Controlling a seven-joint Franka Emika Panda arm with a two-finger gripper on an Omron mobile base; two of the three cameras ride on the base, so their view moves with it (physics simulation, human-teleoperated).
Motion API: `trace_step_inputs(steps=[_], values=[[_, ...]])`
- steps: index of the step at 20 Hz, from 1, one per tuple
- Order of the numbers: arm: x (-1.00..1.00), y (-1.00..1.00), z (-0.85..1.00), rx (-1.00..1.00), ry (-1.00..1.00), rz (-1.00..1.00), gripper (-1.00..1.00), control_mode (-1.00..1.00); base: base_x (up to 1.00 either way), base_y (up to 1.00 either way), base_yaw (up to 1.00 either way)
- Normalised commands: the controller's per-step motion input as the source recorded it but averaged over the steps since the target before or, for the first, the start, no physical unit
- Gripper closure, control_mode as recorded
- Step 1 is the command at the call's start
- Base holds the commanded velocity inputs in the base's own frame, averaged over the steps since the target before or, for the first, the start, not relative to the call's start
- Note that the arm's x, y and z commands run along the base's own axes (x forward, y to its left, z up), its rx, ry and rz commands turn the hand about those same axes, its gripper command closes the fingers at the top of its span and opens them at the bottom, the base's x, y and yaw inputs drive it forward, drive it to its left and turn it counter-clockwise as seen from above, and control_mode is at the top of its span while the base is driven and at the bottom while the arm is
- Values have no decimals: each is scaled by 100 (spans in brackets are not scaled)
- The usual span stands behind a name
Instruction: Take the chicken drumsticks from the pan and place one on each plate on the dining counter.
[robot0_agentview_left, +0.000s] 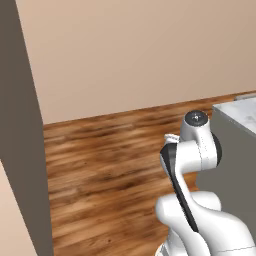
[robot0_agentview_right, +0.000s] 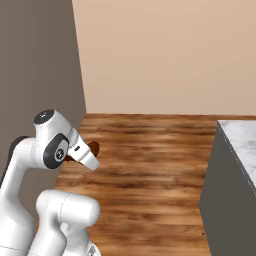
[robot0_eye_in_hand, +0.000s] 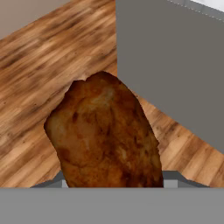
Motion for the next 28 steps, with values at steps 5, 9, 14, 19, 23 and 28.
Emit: trace_step_inputs(steps=[5,9,14,19,23,28], values=[[0,0,0,0,0,0,100,100,100,74,-52],[0,0,0,0,0,0,100,100,100,65,-57],[0,0,0,0,0,0,100,100,100,64,-51],[0,0,0,0,0,0,100,100,100,68,-51],[0,0,0,0,0,0,100,100,100,67,-51],[0,0,0,0,0,0,100,100,100,73,-53]])
